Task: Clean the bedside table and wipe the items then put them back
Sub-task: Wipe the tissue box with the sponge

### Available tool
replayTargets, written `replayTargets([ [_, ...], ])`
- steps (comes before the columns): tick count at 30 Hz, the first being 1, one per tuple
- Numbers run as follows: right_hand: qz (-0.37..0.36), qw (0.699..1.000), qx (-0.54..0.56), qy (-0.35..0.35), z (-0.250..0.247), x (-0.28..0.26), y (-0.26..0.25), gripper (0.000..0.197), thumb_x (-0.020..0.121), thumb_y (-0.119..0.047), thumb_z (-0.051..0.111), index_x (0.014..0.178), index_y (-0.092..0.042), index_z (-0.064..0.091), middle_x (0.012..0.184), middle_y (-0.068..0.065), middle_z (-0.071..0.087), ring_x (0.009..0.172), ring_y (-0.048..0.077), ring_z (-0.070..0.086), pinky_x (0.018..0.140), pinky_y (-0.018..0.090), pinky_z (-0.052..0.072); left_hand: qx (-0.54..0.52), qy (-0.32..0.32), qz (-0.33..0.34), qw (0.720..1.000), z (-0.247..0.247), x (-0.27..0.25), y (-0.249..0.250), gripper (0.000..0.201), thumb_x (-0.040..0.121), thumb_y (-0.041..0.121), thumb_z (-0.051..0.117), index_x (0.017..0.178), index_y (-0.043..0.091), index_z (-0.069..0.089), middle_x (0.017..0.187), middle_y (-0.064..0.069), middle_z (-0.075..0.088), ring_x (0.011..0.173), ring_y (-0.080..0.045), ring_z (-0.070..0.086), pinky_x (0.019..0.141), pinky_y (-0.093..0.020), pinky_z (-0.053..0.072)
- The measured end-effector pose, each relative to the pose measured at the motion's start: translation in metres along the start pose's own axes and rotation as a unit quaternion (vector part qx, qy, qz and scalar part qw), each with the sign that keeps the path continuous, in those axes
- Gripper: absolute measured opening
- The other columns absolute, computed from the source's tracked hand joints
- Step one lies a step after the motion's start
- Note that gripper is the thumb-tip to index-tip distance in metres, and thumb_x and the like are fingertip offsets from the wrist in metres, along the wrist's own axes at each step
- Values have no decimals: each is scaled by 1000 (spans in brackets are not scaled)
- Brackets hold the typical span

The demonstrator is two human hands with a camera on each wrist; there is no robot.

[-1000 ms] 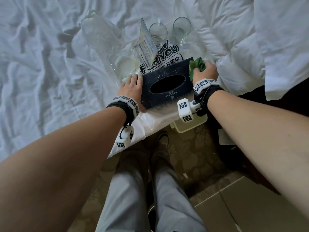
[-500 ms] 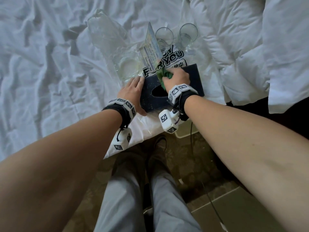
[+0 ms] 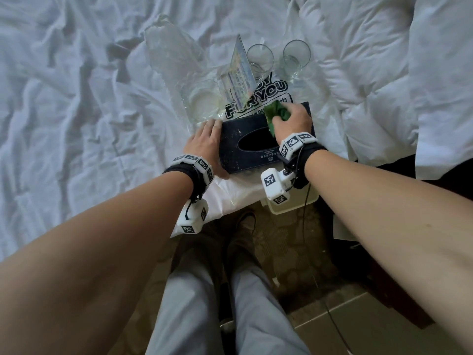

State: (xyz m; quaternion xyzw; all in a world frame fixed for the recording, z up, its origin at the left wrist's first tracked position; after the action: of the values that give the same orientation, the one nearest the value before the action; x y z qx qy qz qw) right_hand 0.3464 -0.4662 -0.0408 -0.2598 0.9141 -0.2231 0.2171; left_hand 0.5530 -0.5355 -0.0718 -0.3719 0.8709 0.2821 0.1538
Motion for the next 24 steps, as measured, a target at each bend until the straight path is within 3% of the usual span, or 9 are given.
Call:
replayTargets([
  [4, -33, 998, -8, -51, 18, -9, -15, 33, 83, -16, 67, 116, -22, 71, 114, 0, 66, 102, 16, 62, 85, 18, 45, -30, 6, 0, 1000, 2, -1, -3, 146, 40, 48, 94, 152, 8, 9, 159, -10, 15, 146, -27, 15, 119, -41, 22],
  [8, -88, 993, -12, -79, 38, -24, -32, 32, 82, -16, 68, 113, -25, 72, 115, -2, 67, 104, 15, 62, 87, 16, 44, -20, 10, 10, 1000, 2, -2, -4, 145, 43, 51, 93, 153, 7, 8, 158, -12, 15, 146, -29, 10, 121, -37, 13],
  [11, -99, 990, -12, -95, 44, -29, -38, 33, 82, -16, 67, 113, -26, 72, 115, -3, 69, 107, 18, 63, 95, 26, 49, -56, 9, 5, 998, 6, -2, -10, 148, 42, 52, 93, 154, 9, 5, 159, -10, 14, 147, -26, 10, 121, -37, 15],
  [14, -132, 984, -31, -116, 47, -34, -42, 34, 80, -14, 65, 110, -28, 73, 114, -6, 68, 106, 18, 63, 96, 29, 49, -120, 19, -4, 993, 9, -3, -15, 152, 42, 49, 94, 154, 8, 0, 160, -9, 16, 148, -23, 13, 120, -34, 18],
  [18, -191, 967, -67, -155, 55, -44, -45, 36, 79, -10, 65, 110, -28, 72, 116, -9, 66, 107, 18, 62, 97, 32, 49, -141, 14, -10, 990, 10, -5, -16, 153, 45, 47, 94, 153, 9, -6, 161, -10, 14, 148, -23, 13, 119, -31, 17],
  [24, -265, 930, -122, -224, 58, -53, -39, 40, 75, -4, 62, 105, -30, 72, 112, -12, 64, 107, 16, 59, 95, 33, 48, -81, -9, 9, 997, 13, -3, -18, 149, 51, 51, 91, 153, 9, -8, 163, -9, 1, 150, -24, 0, 122, -37, 11],
])
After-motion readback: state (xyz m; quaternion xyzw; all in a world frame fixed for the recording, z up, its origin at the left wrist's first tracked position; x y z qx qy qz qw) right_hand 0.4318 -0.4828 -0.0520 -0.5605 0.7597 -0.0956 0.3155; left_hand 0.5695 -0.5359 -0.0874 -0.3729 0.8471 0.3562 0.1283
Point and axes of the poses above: each hand's wrist, its own x-axis towards the middle knuckle, its own z-axis out of the palm, y = z × x, the point moved 2 cm from there along x, towards the middle knuckle
